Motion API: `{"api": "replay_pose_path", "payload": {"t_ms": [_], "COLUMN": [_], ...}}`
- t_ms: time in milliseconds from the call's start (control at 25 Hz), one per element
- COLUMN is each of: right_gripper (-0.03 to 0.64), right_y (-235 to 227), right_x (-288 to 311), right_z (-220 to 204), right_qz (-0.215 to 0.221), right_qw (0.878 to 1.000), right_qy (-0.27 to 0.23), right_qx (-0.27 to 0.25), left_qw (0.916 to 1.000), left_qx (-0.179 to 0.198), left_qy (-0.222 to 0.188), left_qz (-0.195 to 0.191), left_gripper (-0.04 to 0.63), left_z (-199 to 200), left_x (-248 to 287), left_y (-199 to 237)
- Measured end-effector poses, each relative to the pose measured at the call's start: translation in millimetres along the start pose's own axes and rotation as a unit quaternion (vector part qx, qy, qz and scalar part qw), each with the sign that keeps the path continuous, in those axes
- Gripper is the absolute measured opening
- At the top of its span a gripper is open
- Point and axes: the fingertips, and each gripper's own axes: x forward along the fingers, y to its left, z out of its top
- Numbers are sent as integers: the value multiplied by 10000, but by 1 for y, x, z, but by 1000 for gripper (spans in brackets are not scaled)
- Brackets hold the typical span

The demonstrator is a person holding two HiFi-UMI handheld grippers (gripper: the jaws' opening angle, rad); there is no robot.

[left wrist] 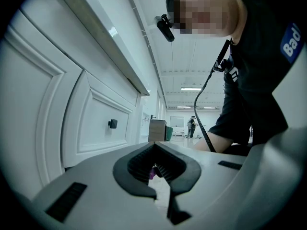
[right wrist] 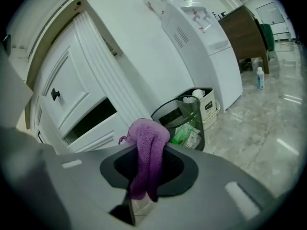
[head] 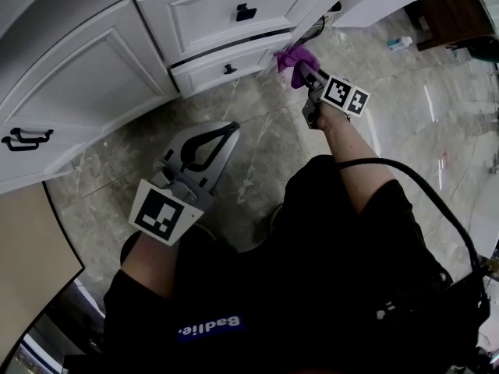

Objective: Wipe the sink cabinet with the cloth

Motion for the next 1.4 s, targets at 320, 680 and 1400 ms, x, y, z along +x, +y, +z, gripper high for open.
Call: {"api": "replay_pose_path", "payload": {"t_ms": [320,680,1400], "right_gripper": [75,75,75], "right_y": [58,208,101], "right_x": [-3,32,83], "right_z": [-37,-132,-142], "right_qz": [785,2353,977], "right_qw": [9942,9502,9748], "right_qy": [631,1685,1560], "right_qx": [-373,-1157,-1264], "left_qw": [10000,10000,10000], "left_qx": [24,26,48], "left_qy": [4,-13,-23], "left_qz": [37,36,-27], "left_gripper": [5,5,5], "left_z": [-1,1,2], "left_x": [2,1,-5], "left_y": [4,3,1]}}
